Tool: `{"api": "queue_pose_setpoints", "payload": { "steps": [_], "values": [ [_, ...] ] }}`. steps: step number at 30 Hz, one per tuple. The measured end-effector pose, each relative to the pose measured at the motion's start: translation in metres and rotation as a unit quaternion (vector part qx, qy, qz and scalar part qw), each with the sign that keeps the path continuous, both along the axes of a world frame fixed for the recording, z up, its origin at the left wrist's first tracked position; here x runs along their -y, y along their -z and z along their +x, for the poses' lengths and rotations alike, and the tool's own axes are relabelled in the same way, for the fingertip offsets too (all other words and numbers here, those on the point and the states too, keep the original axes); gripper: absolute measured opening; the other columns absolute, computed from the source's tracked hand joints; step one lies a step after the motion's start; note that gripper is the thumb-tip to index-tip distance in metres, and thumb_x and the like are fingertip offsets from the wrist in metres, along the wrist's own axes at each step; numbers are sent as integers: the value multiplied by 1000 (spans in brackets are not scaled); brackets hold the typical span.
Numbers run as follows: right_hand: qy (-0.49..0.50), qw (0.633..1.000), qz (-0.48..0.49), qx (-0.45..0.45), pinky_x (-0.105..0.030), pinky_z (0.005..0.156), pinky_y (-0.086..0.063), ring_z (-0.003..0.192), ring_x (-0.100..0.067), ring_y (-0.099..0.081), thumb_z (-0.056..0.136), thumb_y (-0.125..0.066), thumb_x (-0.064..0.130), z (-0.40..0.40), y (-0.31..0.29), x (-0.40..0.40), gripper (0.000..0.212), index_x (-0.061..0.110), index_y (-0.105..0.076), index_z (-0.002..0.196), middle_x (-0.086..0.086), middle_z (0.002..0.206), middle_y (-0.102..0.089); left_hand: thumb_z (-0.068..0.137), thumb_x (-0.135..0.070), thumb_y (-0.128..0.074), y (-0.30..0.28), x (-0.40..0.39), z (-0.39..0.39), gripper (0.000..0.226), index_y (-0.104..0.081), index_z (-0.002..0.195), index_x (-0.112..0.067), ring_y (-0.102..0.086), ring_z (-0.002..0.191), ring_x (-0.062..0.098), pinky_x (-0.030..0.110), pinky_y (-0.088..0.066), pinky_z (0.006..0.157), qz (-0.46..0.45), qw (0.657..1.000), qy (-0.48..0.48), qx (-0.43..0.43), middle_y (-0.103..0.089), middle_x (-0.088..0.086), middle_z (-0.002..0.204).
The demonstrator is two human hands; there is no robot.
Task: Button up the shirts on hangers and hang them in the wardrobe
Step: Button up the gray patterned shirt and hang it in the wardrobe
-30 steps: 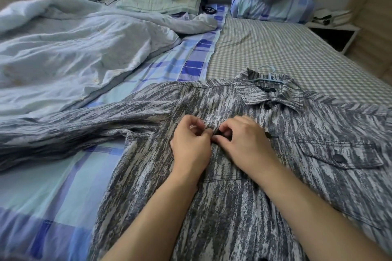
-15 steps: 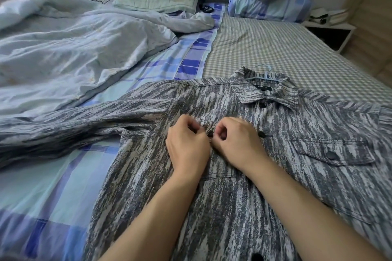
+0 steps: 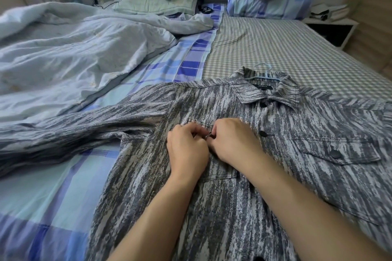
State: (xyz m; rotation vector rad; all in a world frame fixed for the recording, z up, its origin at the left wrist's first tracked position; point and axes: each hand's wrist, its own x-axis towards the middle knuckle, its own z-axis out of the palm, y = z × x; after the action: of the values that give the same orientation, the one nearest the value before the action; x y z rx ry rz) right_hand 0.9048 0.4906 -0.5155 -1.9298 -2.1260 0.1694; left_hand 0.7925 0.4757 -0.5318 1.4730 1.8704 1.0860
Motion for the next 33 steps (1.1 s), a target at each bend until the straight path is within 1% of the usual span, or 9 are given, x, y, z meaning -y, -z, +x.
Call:
{"api": "queue_pose_setpoints", "payload": {
  "steps": [3,7,10,14,18,21,26,30,33],
  "values": [
    [0,1000,-21,-8,-35,73,-52,84,-24,-60,90,-69,37,1,-3,-1,21,16,-67,93,-2,95,-63,73,1,-51,0,-1,1,41,-66,63,-36,-56,108,30,44,-47,99,-4,1000,-2,8,-64,0,94],
    [-18,996,-54,-68,-30,66,-46,81,-16,-60,85,-73,43,14,-6,-5,17,27,-66,87,7,89,-64,85,-1,-50,1,0,4,41,-79,93,-28,-44,119,28,42,-37,107,-10,999,-7,-38,-55,2,104],
    [-26,995,-47,-80,-32,71,-53,79,-14,-61,85,-74,44,16,-1,-5,20,26,-66,85,6,88,-65,91,-4,-48,1,4,8,42,-78,106,-29,-34,117,26,41,-28,102,-15,996,-6,-84,-44,-2,103],
    [-29,992,-60,-104,-34,74,-55,77,-11,-61,85,-75,44,19,-2,-8,20,26,-68,87,9,85,-64,94,-7,-50,3,6,11,39,-75,113,-29,-36,116,26,41,-27,103,-8,994,-13,-104,-51,1,111],
    [-33,989,-73,-122,-31,70,-55,74,-8,-62,86,-76,39,20,-4,-9,15,27,-67,84,11,82,-65,94,-6,-50,0,7,7,38,-76,111,-26,-38,118,22,40,-29,107,-1,998,-12,-57,-49,-5,106],
    [-52,987,-92,-117,-29,70,-55,75,-8,-64,89,-75,36,25,-8,-11,12,27,-68,84,10,83,-66,86,-7,-48,0,5,4,39,-78,99,-28,-51,115,24,47,-41,109,-22,1000,-16,-11,-57,-8,102],
    [-77,989,-89,-91,-33,79,-59,78,-9,-64,97,-65,24,32,-8,-12,9,22,-69,89,9,88,-65,68,-17,-37,11,-1,5,39,-65,71,-44,-67,92,40,62,-58,81,-32,999,-5,36,-70,-5,96],
    [-95,989,-40,-106,-30,80,-56,81,-4,-60,91,-70,25,28,-7,-9,3,25,-69,93,13,88,-63,72,-13,-40,5,0,4,44,-77,87,-33,-63,101,30,53,-54,94,-17,999,-23,21,-69,-2,106],
    [-96,993,-50,-37,-32,83,-55,85,-10,-60,91,-71,31,19,-9,-8,9,25,-69,98,10,91,-62,70,-12,-40,8,0,3,45,-79,88,-26,-65,89,33,56,-56,86,-5,999,-24,23,-70,0,95]
  ]
}}
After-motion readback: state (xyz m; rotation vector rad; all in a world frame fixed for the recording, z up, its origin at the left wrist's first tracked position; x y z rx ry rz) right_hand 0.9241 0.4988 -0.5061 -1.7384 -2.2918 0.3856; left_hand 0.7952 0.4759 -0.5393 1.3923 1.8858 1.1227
